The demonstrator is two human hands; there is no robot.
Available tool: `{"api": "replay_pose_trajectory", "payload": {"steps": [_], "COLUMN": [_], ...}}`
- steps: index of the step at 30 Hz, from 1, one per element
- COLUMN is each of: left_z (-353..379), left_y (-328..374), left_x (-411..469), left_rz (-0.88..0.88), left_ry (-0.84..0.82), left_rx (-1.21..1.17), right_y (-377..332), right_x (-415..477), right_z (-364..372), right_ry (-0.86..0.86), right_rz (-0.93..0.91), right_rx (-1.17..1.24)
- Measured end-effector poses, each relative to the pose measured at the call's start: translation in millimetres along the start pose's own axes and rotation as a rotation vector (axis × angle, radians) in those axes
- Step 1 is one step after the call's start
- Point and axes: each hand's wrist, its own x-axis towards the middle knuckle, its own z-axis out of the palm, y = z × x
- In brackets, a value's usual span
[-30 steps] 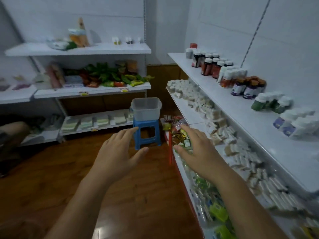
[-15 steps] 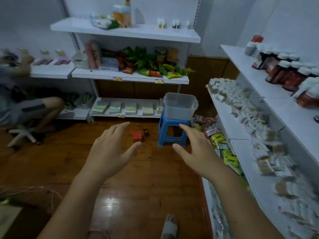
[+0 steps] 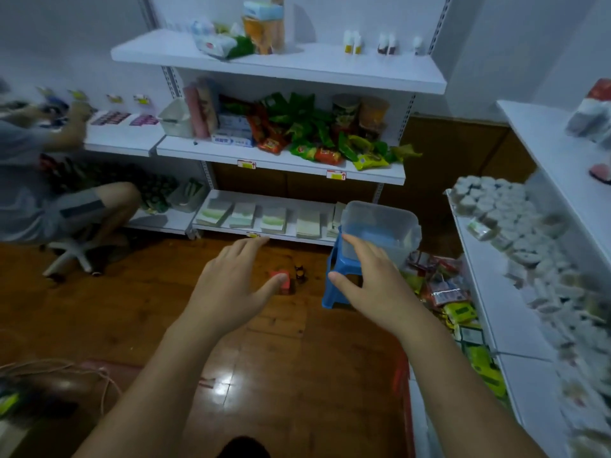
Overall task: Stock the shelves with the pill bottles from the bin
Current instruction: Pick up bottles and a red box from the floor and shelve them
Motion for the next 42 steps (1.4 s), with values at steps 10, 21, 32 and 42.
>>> {"api": "replay_pose_trajectory", "payload": {"steps": [10,21,32,42], "left_z": [44,144,503,839], "left_y": [-88,-196,-325,-431], "left_x": [181,366,435,560], "left_rz": [0.026,0.03,-0.158,0.053], "left_ry": [-0.033,-0.29,-0.562,-0.548], "left_rx": [-0.001,-0.037,-0.162,0.029], "right_y": [10,49,299,547], "right_x": [192,374,478,573], "right_z": [46,134,414,695], "right_ry": [-0.033,-0.094,-0.197,-0.094], "right_rz": [0.016,0.284,0.603,0.574], "right_rx": [-0.115,-0.027,0.165,0.032]}}
